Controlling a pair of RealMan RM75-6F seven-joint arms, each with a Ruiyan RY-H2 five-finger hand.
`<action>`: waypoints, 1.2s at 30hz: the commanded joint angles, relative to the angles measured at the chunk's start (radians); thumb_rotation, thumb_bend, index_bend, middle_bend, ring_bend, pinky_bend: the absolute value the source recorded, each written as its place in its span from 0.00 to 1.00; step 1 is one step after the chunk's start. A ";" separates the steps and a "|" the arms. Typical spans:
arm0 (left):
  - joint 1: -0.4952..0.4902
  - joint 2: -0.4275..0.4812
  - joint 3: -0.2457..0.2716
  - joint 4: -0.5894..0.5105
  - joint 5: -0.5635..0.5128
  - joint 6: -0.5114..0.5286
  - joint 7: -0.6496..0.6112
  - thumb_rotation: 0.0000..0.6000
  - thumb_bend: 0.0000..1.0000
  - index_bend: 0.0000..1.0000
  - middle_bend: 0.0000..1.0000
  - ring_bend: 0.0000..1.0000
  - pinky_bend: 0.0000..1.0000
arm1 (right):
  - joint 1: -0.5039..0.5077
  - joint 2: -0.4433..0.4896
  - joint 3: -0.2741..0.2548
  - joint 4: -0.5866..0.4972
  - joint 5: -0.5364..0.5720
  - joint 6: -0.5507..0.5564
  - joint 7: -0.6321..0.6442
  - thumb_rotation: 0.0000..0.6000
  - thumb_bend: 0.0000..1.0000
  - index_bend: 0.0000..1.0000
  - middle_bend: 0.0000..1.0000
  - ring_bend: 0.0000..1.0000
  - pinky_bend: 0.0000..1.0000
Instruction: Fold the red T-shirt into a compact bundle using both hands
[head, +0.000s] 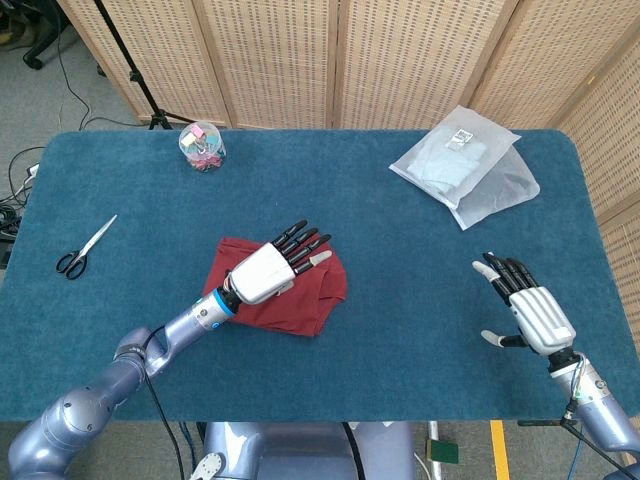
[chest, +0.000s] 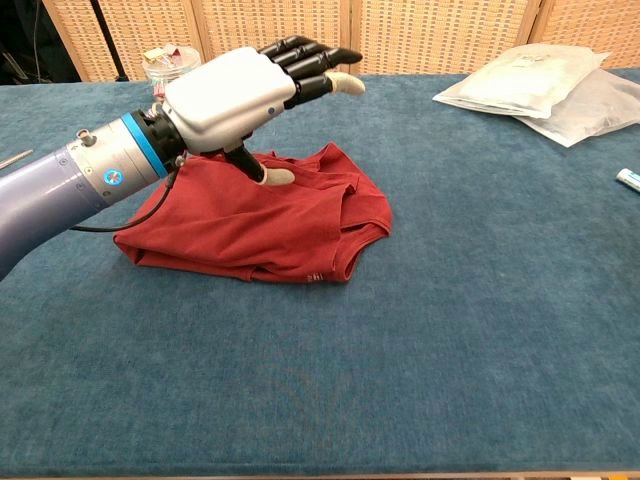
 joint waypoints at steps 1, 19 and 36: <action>0.001 -0.018 0.004 -0.002 0.000 -0.032 0.009 1.00 0.19 0.03 0.00 0.00 0.00 | 0.000 0.000 0.000 0.000 0.001 -0.001 0.001 1.00 0.00 0.00 0.00 0.00 0.01; 0.011 -0.160 0.015 0.130 0.008 -0.091 -0.005 1.00 0.20 0.03 0.00 0.00 0.00 | 0.003 0.006 -0.002 0.003 -0.001 -0.004 0.017 1.00 0.00 0.00 0.00 0.00 0.01; 0.078 0.147 -0.099 -0.238 -0.068 0.157 0.028 1.00 0.00 0.00 0.00 0.00 0.00 | -0.013 0.018 -0.003 -0.013 -0.017 0.036 0.016 1.00 0.00 0.00 0.00 0.00 0.01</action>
